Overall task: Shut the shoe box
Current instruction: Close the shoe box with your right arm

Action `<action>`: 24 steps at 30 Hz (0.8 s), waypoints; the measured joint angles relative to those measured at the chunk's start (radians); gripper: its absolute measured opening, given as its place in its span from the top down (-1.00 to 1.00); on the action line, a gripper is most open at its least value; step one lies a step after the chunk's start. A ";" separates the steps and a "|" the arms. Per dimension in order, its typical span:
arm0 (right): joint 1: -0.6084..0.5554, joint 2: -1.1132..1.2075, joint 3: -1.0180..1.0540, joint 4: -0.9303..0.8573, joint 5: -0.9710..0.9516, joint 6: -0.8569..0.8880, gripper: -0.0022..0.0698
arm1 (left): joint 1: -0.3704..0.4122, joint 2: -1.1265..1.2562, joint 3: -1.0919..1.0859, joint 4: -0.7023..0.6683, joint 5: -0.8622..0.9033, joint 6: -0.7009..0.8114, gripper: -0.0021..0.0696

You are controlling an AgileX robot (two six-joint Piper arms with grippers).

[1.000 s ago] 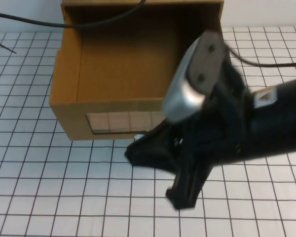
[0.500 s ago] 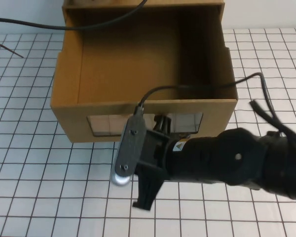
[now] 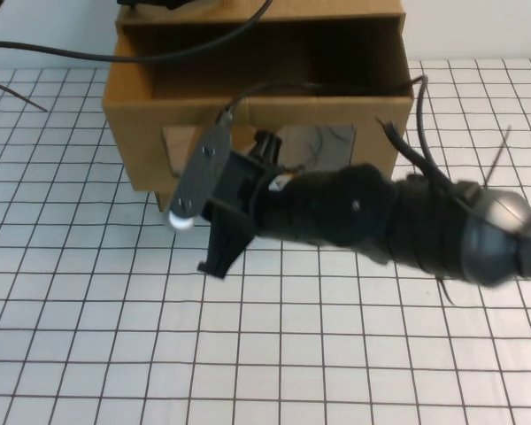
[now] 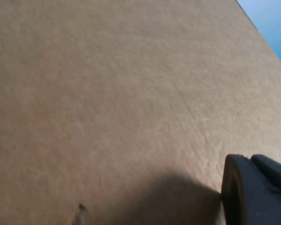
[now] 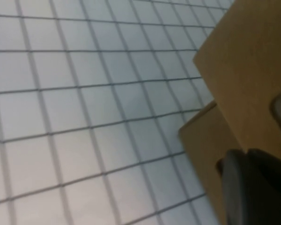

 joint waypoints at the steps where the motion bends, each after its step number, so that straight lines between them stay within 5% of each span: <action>1: -0.014 0.023 -0.036 0.000 0.014 0.000 0.98 | 0.000 0.000 -0.003 0.000 0.000 0.000 0.96; 13: -0.160 0.274 -0.430 0.038 0.188 -0.002 0.98 | 0.000 0.004 -0.005 -0.002 0.002 0.000 0.96; 24: -0.166 0.292 -0.465 0.038 0.231 -0.002 0.98 | 0.002 0.004 -0.006 -0.004 0.032 0.021 0.96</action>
